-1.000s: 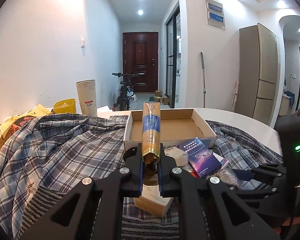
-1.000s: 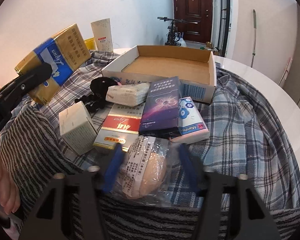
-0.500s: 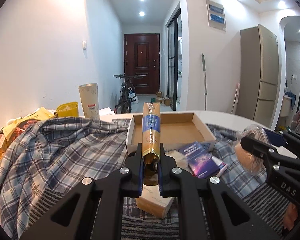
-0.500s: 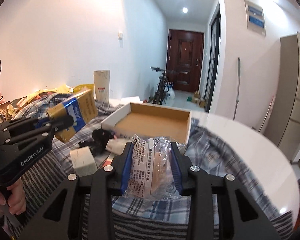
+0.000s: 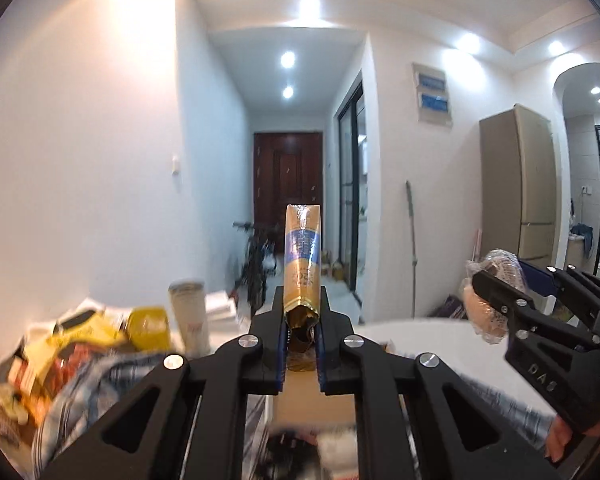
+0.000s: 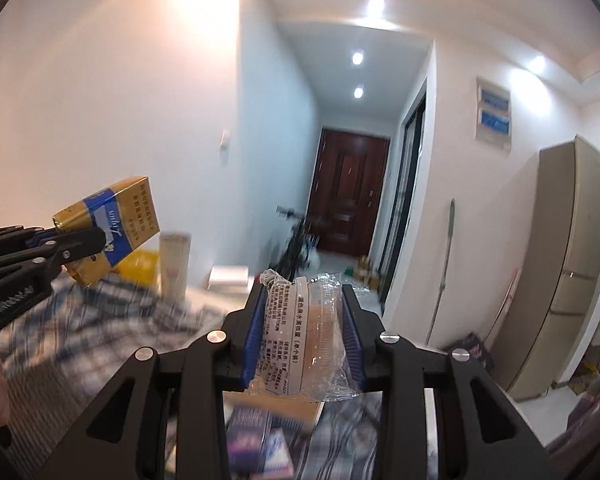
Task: Organize objects
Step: 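Lift the pack with the left gripper while the right gripper grasps the plastic-wrapped bun, then lower the pack into the cardboard box and open the left gripper while the right carries the bun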
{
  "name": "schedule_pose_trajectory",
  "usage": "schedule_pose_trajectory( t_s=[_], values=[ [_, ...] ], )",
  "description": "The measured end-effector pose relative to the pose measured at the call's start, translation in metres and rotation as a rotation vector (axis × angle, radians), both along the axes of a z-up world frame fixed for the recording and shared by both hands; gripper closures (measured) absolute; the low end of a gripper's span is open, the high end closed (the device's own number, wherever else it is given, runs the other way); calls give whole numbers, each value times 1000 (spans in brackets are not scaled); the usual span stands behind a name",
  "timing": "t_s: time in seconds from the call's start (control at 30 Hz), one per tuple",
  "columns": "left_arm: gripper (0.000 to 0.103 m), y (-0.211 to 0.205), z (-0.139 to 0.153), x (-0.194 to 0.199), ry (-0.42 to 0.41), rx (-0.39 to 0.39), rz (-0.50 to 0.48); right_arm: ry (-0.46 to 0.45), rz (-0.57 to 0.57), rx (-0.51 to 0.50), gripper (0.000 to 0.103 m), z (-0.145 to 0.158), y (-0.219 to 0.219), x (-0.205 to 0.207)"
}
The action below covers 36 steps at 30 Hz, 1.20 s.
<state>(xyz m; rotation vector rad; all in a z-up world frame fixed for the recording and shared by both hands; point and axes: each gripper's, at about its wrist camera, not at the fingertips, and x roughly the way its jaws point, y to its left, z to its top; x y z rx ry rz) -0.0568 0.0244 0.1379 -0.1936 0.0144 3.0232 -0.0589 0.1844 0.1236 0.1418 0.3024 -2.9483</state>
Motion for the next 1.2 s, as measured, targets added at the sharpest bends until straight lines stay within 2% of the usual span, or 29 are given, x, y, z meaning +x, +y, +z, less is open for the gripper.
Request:
schedule_pose_trajectory(
  t_s=[0.1,0.17,0.3,0.4,0.47,0.6,0.67,0.93,1.0,1.1,1.2],
  values=[
    [91,8,20,-9,69,-7,16,54,-15,-19,68,22,-2,-11],
    [91,10,26,-18,84,-10,25,66,-18,-36,68,31,-2,-21],
    [91,9,28,-46,78,-13,35,58,-17,-69,68,35,-1,-44],
    [91,1,17,-67,48,-6,51,53,-9,-75,68,26,-4,-63],
    [91,-6,3,-86,-15,22,28,33,-10,-74,68,13,-5,-76],
    [91,-5,-35,-120,-136,-14,19,-49,-22,-81,68,-15,-3,-106],
    [91,-4,-52,-137,-205,-2,8,-91,-26,-90,68,-28,5,-119],
    [91,-3,-128,-210,-540,57,-7,-239,-52,-82,68,-74,21,-158],
    [91,-6,-147,-223,-609,61,-16,-284,-55,-77,68,-85,24,-165],
    [91,-2,-175,-233,-684,9,-10,-335,-55,-80,68,-96,27,-175],
    [91,-2,-193,-240,-769,51,-49,-358,-67,-62,68,-101,33,-183]
  ],
)
